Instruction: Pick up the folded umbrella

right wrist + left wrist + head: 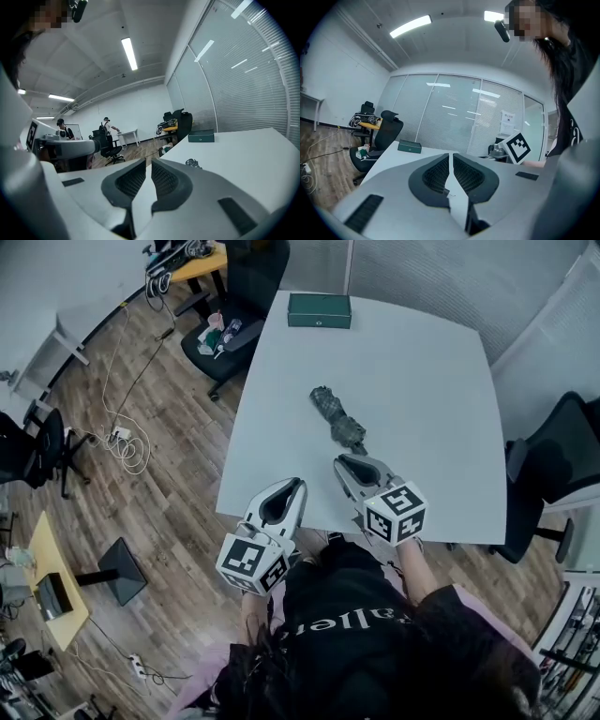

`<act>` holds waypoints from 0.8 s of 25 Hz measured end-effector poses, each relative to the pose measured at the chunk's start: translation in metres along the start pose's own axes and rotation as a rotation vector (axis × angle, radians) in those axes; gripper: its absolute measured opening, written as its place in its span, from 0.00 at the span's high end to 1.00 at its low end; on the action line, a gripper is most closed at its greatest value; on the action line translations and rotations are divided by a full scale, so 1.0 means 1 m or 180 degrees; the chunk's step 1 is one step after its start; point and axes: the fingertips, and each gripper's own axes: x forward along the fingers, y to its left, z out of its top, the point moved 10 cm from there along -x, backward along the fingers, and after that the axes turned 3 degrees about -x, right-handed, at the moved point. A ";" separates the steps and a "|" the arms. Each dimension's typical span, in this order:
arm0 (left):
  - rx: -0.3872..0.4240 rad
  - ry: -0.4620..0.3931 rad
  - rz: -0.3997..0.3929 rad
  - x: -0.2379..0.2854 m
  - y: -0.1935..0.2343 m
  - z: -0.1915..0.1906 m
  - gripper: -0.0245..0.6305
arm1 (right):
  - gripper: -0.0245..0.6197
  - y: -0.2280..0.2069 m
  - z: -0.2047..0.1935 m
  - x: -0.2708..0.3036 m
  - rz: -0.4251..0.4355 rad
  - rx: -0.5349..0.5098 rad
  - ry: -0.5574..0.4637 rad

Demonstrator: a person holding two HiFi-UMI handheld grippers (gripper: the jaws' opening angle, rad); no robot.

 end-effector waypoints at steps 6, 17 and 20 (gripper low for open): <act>-0.0043 0.0054 0.0142 0.024 0.014 0.001 0.91 | 0.89 -0.063 -0.005 0.032 -0.0035 0.0075 0.0225; -0.0097 0.0172 0.0355 0.050 0.027 0.004 0.91 | 0.68 -0.164 -0.042 0.110 -0.0109 0.0325 0.0879; -0.0098 0.0214 0.0428 0.050 0.028 0.004 0.91 | 0.63 -0.179 -0.052 0.131 -0.0159 0.0367 0.0980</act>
